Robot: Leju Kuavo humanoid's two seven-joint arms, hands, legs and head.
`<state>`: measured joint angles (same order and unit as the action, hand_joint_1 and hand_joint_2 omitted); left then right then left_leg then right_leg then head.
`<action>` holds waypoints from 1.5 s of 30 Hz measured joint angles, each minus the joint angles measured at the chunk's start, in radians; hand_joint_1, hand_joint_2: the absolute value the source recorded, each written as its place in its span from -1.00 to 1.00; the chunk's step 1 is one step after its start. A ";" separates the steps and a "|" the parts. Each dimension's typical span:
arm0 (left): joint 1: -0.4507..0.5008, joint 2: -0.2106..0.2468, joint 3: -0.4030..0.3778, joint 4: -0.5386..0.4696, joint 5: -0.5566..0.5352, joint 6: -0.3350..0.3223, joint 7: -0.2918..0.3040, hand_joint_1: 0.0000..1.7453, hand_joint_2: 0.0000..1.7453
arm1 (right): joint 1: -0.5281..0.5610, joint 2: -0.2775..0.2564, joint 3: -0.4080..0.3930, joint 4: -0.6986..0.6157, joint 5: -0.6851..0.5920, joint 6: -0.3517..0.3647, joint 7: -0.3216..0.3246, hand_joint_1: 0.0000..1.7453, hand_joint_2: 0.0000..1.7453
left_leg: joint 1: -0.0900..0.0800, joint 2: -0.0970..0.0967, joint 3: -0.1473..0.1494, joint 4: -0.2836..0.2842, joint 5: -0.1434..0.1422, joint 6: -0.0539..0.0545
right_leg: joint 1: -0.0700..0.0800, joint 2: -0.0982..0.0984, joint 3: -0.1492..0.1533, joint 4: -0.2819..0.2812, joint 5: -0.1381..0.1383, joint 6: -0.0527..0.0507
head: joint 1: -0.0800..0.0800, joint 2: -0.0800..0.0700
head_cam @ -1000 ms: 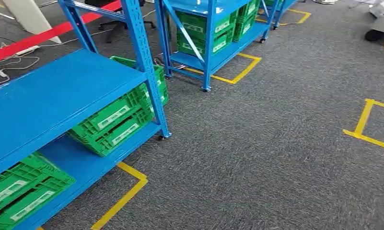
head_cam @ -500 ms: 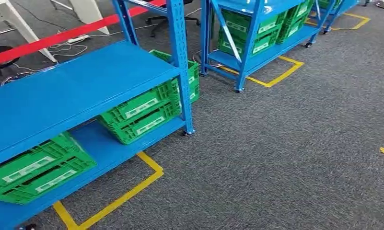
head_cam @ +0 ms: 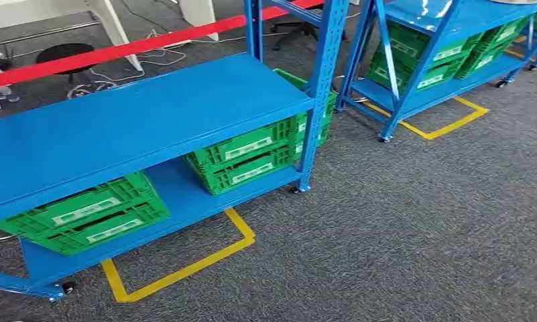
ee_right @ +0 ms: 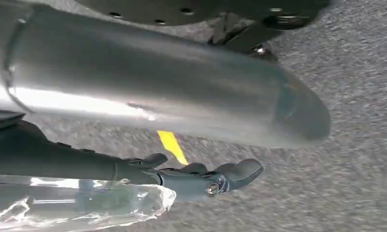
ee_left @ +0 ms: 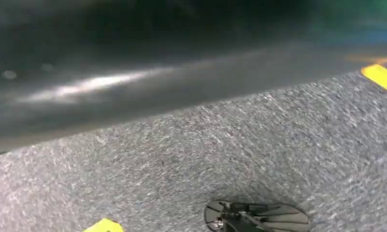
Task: Take the parts from the cabinet and place them on the table.
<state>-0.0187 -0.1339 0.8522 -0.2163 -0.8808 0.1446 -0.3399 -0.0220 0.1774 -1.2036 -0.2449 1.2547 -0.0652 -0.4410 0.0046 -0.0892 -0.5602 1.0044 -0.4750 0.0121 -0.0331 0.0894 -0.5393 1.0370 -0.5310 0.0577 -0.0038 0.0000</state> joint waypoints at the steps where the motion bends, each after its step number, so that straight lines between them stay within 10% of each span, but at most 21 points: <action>1: -0.005 0.001 0.001 0.000 0.000 0.000 0.000 -1.00 -1.00 | 0.000 0.000 0.000 0.002 0.000 0.001 0.000 -1.00 -1.00 | -0.003 -0.014 -0.009 0.014 -0.004 -0.008 | -0.002 0.019 0.009 -0.029 -0.010 -0.008 | 0.002 0.000; 5: 0.002 0.002 0.005 0.000 -0.001 0.000 0.000 -1.00 -1.00 | 0.000 0.000 0.000 0.002 0.000 0.001 0.001 -1.00 -1.00 | 0.008 -0.057 -0.019 0.010 0.001 -0.030 | 0.000 -0.031 0.020 -0.024 -0.009 -0.037 | 0.002 0.000; 8: -0.002 0.002 0.006 0.000 -0.001 0.002 -0.001 -1.00 -1.00 | 0.003 0.000 0.000 0.002 0.000 0.000 0.000 -1.00 -1.00 | 0.001 0.064 -0.100 0.176 -0.083 -0.039 | 0.010 -0.079 0.035 -0.024 -0.021 -0.054 | -0.014 0.000; 11: 0.000 0.000 0.006 0.000 -0.002 0.002 -0.001 -1.00 -1.00 | 0.005 0.000 0.000 0.002 0.000 0.000 0.000 -1.00 -1.00 | 0.001 0.081 -0.186 0.326 -0.113 -0.036 | 0.019 -0.126 0.050 -0.024 -0.038 -0.058 | -0.015 0.000; 14: 0.006 0.001 0.007 0.000 -0.002 0.002 -0.001 -1.00 -1.00 | 0.003 0.001 0.000 0.002 0.000 0.000 0.000 -1.00 -1.00 | -0.012 0.103 -0.095 0.134 0.018 -0.006 | 0.025 -0.164 0.073 -0.026 -0.062 -0.057 | -0.014 0.000; 16: 0.001 0.005 0.007 0.000 -0.002 0.002 -0.001 -1.00 -1.00 | 0.003 0.003 0.000 0.003 0.000 0.000 -0.001 -1.00 -1.00 | -0.035 0.174 -0.045 0.046 0.009 0.017 | 0.033 -0.186 0.088 -0.029 -0.080 -0.049 | -0.016 0.000; 18: 0.001 0.005 0.007 0.000 -0.002 0.002 -0.001 -1.00 -1.00 | -0.001 0.003 0.000 0.003 0.000 -0.001 -0.002 -1.00 -1.00 | -0.035 0.153 -0.047 0.035 0.006 0.016 | 0.034 -0.209 0.105 -0.045 -0.079 -0.042 | -0.017 0.000; 20: 0.008 0.005 0.008 0.000 -0.002 0.002 -0.001 -1.00 -1.00 | -0.008 0.004 0.000 0.003 0.000 -0.001 -0.002 -1.00 -1.00 | -0.026 0.132 -0.028 0.016 0.007 0.021 | 0.033 -0.207 0.126 -0.043 -0.073 -0.033 | -0.016 0.000; 21: 0.012 0.001 0.008 0.000 -0.002 0.002 -0.001 -1.00 -1.00 | -0.010 0.004 0.000 0.003 0.000 -0.002 -0.003 -1.00 -1.00 | -0.022 0.129 -0.012 0.004 0.006 0.022 | 0.030 -0.154 0.113 -0.017 -0.083 -0.032 | -0.013 0.000; 23: 0.001 0.002 0.010 0.000 -0.002 0.003 -0.001 -1.00 -1.00 | -0.010 0.004 0.000 0.003 0.000 -0.003 -0.004 -1.00 -1.00 | -0.018 0.112 -0.006 0.000 -0.001 0.031 | 0.027 -0.097 0.030 0.116 -0.116 -0.026 | -0.011 0.000; 26: -0.002 0.001 0.012 0.000 -0.002 0.002 -0.001 -1.00 -1.00 | -0.002 0.004 0.000 0.003 0.000 -0.003 -0.004 -1.00 -1.00 | -0.017 0.082 0.012 0.000 -0.019 0.029 | 0.021 -0.091 -0.104 0.273 -0.174 -0.014 | -0.008 0.000; 30: 0.006 -0.001 0.014 0.000 -0.003 0.005 -0.001 -1.00 -1.00 | 0.000 0.004 0.000 0.003 0.000 -0.006 -0.004 -1.00 -1.00 | -0.008 0.065 0.064 0.001 -0.057 0.008 | 0.005 -0.090 -0.068 0.035 0.045 0.003 | -0.006 0.000; 31: 0.004 0.001 0.016 0.000 -0.003 0.006 -0.001 -1.00 -1.00 | 0.000 0.005 -0.001 0.007 0.000 -0.005 -0.004 -1.00 -1.00 | -0.010 0.063 0.069 0.009 -0.064 -0.001 | 0.011 -0.085 -0.076 0.027 0.026 0.003 | -0.005 0.000; 32: 0.000 0.001 0.017 0.000 -0.006 0.008 -0.001 -1.00 -1.00 | -0.004 0.005 -0.001 0.007 -0.002 -0.006 -0.004 -1.00 -1.00 | -0.012 0.059 0.059 0.011 -0.066 -0.007 | 0.015 -0.085 -0.074 0.019 0.021 -0.025 | -0.005 0.000; 33: 0.001 0.001 0.019 0.000 -0.006 0.008 -0.001 -1.00 -1.00 | -0.002 0.005 -0.002 0.007 -0.002 -0.005 -0.004 -1.00 -1.00 | -0.011 0.061 0.056 0.011 -0.068 -0.009 | 0.014 -0.085 -0.069 0.017 0.038 -0.032 | -0.005 0.000; 36: 0.004 0.002 0.023 0.000 -0.009 0.018 -0.001 -1.00 -1.00 | 0.001 0.005 -0.006 0.007 -0.005 -0.005 -0.006 -1.00 -1.00 | -0.010 0.061 0.058 0.003 -0.070 0.016 | 0.012 -0.083 -0.071 0.014 0.045 -0.027 | -0.007 0.000; 42: 0.000 0.001 0.027 0.000 -0.018 0.020 -0.001 -1.00 -1.00 | -0.005 0.005 -0.009 0.007 -0.008 -0.007 -0.010 -1.00 -1.00 | -0.011 0.061 0.070 -0.006 -0.068 0.020 | 0.015 -0.078 -0.063 0.013 0.030 -0.042 | -0.006 0.000; 43: -0.001 0.001 0.028 0.000 -0.018 0.020 -0.001 -1.00 1.00 | -0.005 0.005 -0.010 0.007 -0.010 -0.007 -0.010 -1.00 -1.00 | -0.011 0.061 0.073 -0.010 -0.071 0.024 | 0.016 -0.078 -0.062 0.014 0.029 -0.045 | -0.007 0.000; 45: -0.002 0.001 0.030 0.000 -0.020 0.020 -0.001 -1.00 1.00 | -0.008 0.005 -0.017 0.007 -0.018 -0.003 -0.010 -1.00 -1.00 | -0.010 0.061 0.076 -0.013 -0.073 0.023 | 0.019 -0.078 -0.059 0.014 0.027 -0.048 | -0.006 0.000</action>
<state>-0.0203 -0.1328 0.8820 -0.2163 -0.9007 0.1644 -0.3410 -0.0299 0.1820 -1.2207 -0.2377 1.2364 -0.0683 -0.4513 -0.0054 -0.0280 -0.4838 0.9910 -0.5484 0.0348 -0.0140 0.0109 -0.5982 1.0506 -0.5040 0.0098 -0.0099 0.0000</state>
